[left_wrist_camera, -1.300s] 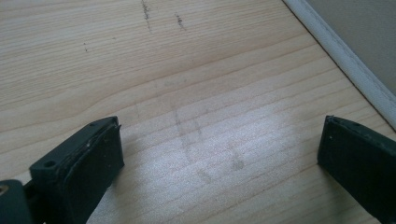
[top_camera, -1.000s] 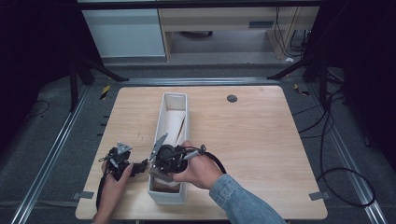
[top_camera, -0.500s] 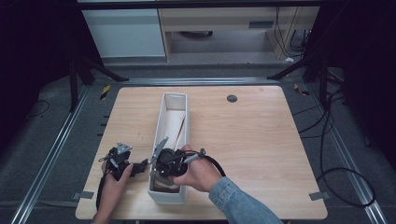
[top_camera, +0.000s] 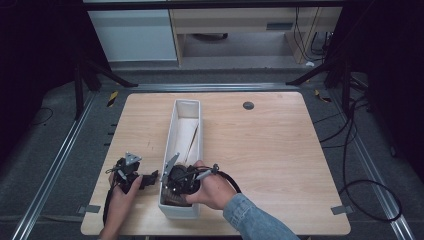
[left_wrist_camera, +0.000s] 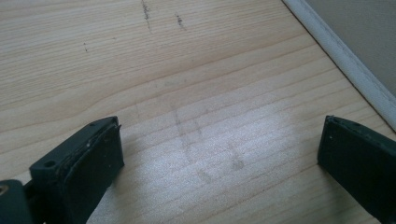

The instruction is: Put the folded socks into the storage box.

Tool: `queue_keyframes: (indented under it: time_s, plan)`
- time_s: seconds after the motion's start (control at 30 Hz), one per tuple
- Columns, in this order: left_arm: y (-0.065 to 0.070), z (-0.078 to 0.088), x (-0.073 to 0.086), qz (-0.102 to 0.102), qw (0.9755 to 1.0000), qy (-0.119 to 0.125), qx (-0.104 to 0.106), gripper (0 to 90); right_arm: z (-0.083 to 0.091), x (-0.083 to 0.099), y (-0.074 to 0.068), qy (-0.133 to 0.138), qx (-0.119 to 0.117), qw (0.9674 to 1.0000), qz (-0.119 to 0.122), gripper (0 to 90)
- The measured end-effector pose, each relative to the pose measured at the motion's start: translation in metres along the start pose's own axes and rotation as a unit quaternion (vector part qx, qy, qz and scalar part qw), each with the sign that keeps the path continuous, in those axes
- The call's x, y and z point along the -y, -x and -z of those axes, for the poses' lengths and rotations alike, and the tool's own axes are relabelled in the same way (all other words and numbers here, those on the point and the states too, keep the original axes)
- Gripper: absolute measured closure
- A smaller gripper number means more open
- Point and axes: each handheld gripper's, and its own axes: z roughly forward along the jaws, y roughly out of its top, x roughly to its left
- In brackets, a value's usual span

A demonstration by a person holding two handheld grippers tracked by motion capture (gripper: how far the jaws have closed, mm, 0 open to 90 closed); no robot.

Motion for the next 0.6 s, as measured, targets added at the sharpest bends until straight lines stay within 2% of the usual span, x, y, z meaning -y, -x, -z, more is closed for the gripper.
queue_keyframes:
  time_s: [0.6]
  plan:
    - [0.0000,0.0000,0.0000,0.000,1.0000,0.000,0.000,0.0,-0.0080,0.0039,-0.0027,-0.008,-0.008,0.9999,0.000,90.0]
